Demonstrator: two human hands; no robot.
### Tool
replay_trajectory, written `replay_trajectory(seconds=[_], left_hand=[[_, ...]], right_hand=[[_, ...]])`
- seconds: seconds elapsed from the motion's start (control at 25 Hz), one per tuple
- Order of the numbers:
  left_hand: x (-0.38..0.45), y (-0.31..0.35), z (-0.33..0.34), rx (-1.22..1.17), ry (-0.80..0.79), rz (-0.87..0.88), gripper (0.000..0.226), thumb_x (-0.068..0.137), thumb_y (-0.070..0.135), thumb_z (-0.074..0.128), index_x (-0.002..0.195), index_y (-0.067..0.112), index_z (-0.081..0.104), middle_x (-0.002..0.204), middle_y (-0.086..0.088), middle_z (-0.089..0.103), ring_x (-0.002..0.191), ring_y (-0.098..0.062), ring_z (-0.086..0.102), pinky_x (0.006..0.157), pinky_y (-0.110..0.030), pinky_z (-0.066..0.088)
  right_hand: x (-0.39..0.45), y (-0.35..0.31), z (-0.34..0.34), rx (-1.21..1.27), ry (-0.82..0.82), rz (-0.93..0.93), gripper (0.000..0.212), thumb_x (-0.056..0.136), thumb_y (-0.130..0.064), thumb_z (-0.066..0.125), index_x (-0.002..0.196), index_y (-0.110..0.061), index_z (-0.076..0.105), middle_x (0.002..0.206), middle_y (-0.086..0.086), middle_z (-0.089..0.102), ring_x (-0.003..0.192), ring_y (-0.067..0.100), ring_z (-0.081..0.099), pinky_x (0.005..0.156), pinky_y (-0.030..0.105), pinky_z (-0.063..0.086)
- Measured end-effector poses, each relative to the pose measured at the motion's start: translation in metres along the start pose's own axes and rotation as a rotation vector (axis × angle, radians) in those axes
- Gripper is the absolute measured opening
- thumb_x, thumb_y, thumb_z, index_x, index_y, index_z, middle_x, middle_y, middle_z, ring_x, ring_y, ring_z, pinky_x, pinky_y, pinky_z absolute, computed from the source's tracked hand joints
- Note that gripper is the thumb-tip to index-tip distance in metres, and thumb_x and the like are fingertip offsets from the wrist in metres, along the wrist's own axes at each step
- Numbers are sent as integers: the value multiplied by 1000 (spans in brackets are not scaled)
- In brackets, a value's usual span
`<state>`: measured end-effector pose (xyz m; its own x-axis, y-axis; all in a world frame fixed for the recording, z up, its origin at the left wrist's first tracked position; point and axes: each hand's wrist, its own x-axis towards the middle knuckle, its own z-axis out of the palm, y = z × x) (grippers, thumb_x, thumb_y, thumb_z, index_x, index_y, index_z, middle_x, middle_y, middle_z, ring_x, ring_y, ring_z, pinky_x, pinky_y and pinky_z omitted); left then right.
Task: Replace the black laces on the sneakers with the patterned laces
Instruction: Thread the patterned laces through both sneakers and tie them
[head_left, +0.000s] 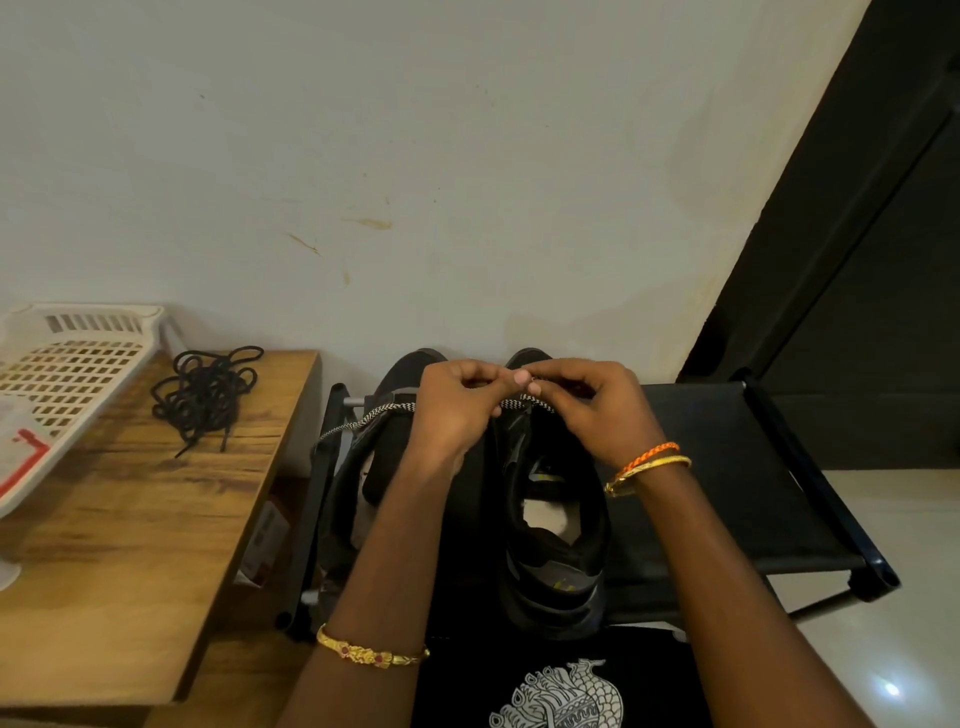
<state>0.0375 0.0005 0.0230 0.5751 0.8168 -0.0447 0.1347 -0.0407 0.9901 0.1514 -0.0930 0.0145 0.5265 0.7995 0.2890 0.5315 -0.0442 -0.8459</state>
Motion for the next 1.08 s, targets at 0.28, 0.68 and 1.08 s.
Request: replay_trajectory(seconds=[0.28, 0.68, 1.08], left_hand=[[-2, -10, 15, 530, -155, -59, 20, 83, 34, 70, 95, 19, 75, 83, 2, 71, 81, -13, 66, 80, -30, 54], [-6, -6, 29, 828, -71, 40, 17, 85, 22, 63, 96, 12, 72, 88, -5, 69, 73, -16, 56, 65, -25, 40], [7, -22, 8, 265, -118, -227, 17, 94, 14, 56, 98, 9, 71, 80, -10, 65, 70, -20, 58, 69, -33, 50]], right_hand=[[3, 14, -19, 20, 286, 247, 9, 81, -13, 71, 78, -20, 69, 72, -2, 66, 71, 10, 60, 68, 24, 53], [1, 19, -12, -33, 183, 422, 12, 82, -12, 70, 76, -21, 68, 66, -1, 60, 67, 10, 56, 67, 24, 50], [5, 14, 10, -208, 21, 396, 10, 87, -12, 62, 85, -8, 71, 88, 8, 68, 81, 16, 61, 75, 26, 51]])
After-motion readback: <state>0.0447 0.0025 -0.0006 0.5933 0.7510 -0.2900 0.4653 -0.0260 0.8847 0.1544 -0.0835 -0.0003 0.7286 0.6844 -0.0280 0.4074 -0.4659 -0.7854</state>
